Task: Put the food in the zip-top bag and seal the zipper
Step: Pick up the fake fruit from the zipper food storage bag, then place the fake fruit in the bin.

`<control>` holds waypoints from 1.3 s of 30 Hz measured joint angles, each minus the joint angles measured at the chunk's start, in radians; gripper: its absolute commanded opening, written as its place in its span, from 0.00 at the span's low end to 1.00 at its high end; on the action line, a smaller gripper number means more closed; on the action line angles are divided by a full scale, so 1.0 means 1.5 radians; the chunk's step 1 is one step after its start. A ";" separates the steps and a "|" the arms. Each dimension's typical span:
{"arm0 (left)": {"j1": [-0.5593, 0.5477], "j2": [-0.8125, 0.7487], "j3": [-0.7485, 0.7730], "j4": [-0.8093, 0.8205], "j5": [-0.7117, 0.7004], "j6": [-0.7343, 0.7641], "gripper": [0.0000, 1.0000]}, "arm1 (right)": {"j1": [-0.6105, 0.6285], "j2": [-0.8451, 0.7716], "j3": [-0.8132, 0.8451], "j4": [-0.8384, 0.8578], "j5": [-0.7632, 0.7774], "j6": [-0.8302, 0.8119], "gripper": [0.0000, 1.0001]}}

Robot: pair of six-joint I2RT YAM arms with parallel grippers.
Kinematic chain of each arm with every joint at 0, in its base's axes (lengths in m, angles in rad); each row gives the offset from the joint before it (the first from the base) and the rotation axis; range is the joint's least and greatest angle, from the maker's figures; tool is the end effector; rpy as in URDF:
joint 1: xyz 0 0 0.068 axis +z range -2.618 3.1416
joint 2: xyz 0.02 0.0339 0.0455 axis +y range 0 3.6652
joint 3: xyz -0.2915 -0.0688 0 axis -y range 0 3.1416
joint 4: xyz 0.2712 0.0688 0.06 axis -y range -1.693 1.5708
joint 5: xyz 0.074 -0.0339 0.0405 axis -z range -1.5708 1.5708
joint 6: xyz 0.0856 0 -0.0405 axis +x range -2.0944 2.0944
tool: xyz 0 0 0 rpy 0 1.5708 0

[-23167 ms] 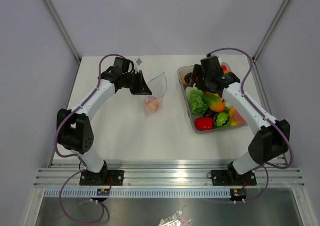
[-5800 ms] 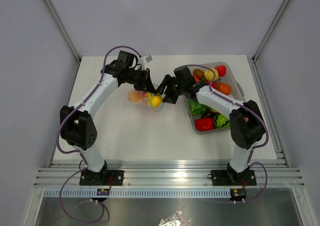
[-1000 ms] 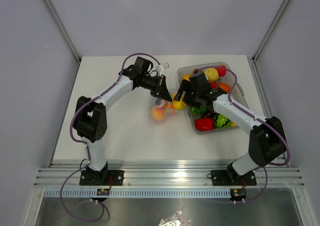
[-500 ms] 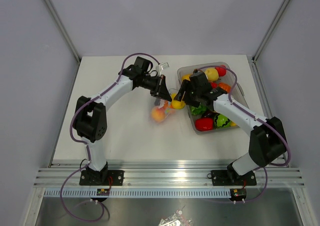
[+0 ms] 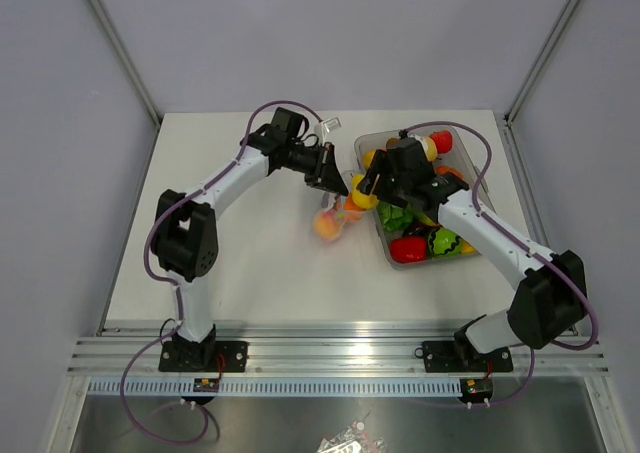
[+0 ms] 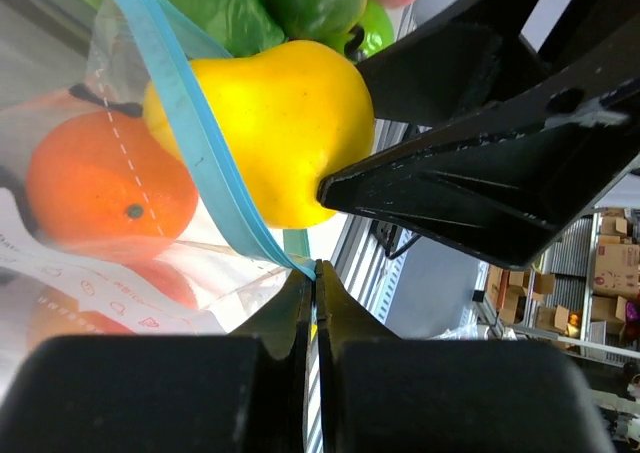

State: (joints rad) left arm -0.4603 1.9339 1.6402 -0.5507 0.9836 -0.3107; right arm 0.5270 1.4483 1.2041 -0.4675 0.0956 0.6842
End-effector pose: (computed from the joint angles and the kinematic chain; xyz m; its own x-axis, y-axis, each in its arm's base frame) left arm 0.3994 -0.2776 0.2741 -0.8644 0.2395 -0.4421 0.5012 0.3403 -0.7956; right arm 0.3348 0.1854 0.2915 -0.7144 0.3122 -0.6262 0.0172 0.9025 0.4303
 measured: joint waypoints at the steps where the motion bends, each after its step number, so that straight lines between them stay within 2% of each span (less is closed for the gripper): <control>1: -0.001 0.009 0.012 0.001 0.000 -0.004 0.00 | 0.000 0.000 0.002 -0.004 0.012 -0.001 0.48; 6: -0.004 0.036 0.040 0.008 -0.001 -0.022 0.00 | -0.021 -0.015 0.006 -0.033 0.058 -0.010 0.47; 16: -0.005 0.052 0.040 0.015 -0.004 -0.041 0.00 | -0.102 -0.053 0.026 -0.038 0.087 -0.032 0.48; 22: 0.000 0.052 0.040 0.015 -0.010 -0.041 0.00 | -0.209 -0.034 0.029 -0.042 0.104 -0.057 0.50; 23: 0.003 0.052 0.039 0.015 -0.010 -0.041 0.00 | -0.219 -0.024 0.033 -0.042 0.107 -0.060 0.54; 24: 0.005 0.052 0.039 0.015 -0.010 -0.041 0.00 | -0.230 -0.007 0.039 -0.041 0.111 -0.065 0.62; 25: 0.008 0.052 0.038 0.016 -0.010 -0.041 0.00 | -0.237 0.010 0.046 -0.041 0.114 -0.069 0.81; 26: 0.011 0.051 0.036 0.016 -0.011 -0.041 0.00 | -0.241 0.025 0.052 -0.041 0.115 -0.071 0.87; 28: 0.015 0.049 0.034 0.013 -0.014 -0.040 0.00 | -0.246 0.061 0.069 -0.044 0.118 -0.079 0.92; 32: 0.023 0.040 0.034 0.004 -0.028 -0.037 0.00 | -0.246 0.096 0.095 -0.048 0.117 -0.094 0.89; 35: 0.030 0.027 0.030 0.004 -0.039 -0.037 0.00 | -0.244 0.112 0.147 -0.061 0.118 -0.111 0.81; 36: 0.032 0.023 0.028 0.004 -0.042 -0.037 0.00 | -0.242 0.123 0.174 -0.062 0.118 -0.117 0.75; 39: 0.038 0.016 0.026 0.002 -0.048 -0.037 0.00 | -0.231 0.167 0.265 -0.066 0.116 -0.133 0.65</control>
State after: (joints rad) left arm -0.4038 1.9583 1.6794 -0.5480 0.9123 -0.3668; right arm 0.1806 1.6993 1.6016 -0.5663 0.2695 0.4850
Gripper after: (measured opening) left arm 0.008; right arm 0.721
